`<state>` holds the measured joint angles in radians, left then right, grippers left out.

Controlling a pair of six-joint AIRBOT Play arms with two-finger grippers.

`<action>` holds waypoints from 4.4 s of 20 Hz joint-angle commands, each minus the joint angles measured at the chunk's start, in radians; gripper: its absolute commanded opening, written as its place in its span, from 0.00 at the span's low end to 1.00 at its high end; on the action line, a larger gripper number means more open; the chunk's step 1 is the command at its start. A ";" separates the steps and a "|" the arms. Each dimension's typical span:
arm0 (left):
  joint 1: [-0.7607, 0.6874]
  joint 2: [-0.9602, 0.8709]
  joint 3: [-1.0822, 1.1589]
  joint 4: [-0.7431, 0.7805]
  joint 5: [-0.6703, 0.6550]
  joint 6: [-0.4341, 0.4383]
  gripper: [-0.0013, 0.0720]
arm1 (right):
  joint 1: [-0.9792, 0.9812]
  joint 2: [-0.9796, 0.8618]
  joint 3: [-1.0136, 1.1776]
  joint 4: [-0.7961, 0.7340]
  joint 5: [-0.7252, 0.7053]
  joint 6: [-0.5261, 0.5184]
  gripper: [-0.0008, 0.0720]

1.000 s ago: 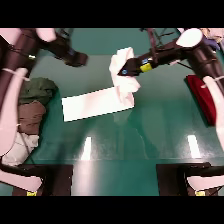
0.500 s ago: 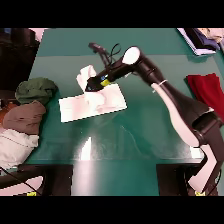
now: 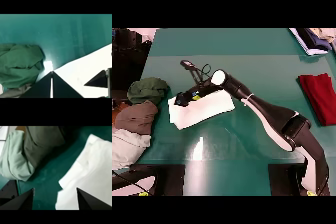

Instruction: Fold the shirts.

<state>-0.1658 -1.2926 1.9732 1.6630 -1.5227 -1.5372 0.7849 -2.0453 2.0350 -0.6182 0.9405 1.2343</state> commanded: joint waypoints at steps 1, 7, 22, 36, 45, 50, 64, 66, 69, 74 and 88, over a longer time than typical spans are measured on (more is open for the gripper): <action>0.000 0.001 -0.001 -0.002 -0.030 0.000 0.06 | 0.027 0.026 0.002 0.034 -0.043 -0.106 0.85; 0.000 0.001 -0.001 -0.003 -0.057 0.000 0.06 | -0.236 0.186 -0.176 -0.224 0.311 -0.079 0.81; 0.000 0.000 -0.112 -0.080 -0.020 0.000 0.06 | -0.521 0.109 -0.545 0.026 0.249 -0.050 0.88; 0.000 0.002 -0.112 -0.080 -0.013 0.000 0.06 | -0.369 0.151 -0.545 0.094 0.032 -0.196 0.03; 0.000 0.002 -0.112 -0.082 -0.011 -0.011 0.06 | -0.934 0.468 -0.545 -0.179 -0.018 -0.141 0.03; 0.000 0.002 -0.112 -0.166 -0.014 -0.011 0.06 | -1.230 0.499 -0.545 -0.180 -0.135 -0.148 0.03; 0.000 0.002 -0.112 -0.232 -0.021 -0.037 0.06 | -1.418 0.502 -0.435 -0.170 -0.093 -0.170 0.03; 0.000 0.002 -0.112 -0.232 -0.035 -0.037 0.06 | -1.419 0.508 -0.362 -0.178 -0.014 -0.158 0.03; 0.000 0.002 -0.112 -0.232 -0.050 -0.034 0.06 | -1.418 0.560 -0.332 -0.304 0.020 -0.045 0.03; 0.000 0.002 -0.112 -0.232 -0.053 -0.024 0.06 | -1.418 0.636 -0.333 -0.581 0.142 0.103 0.03; 0.000 0.002 -0.112 -0.232 -0.057 0.027 0.06 | -1.419 0.785 -0.735 -1.118 0.312 0.359 0.76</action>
<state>-0.1665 -1.2919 1.8618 1.4311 -1.5795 -1.5131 -0.6334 -1.2751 1.3647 -1.6253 1.2133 1.5539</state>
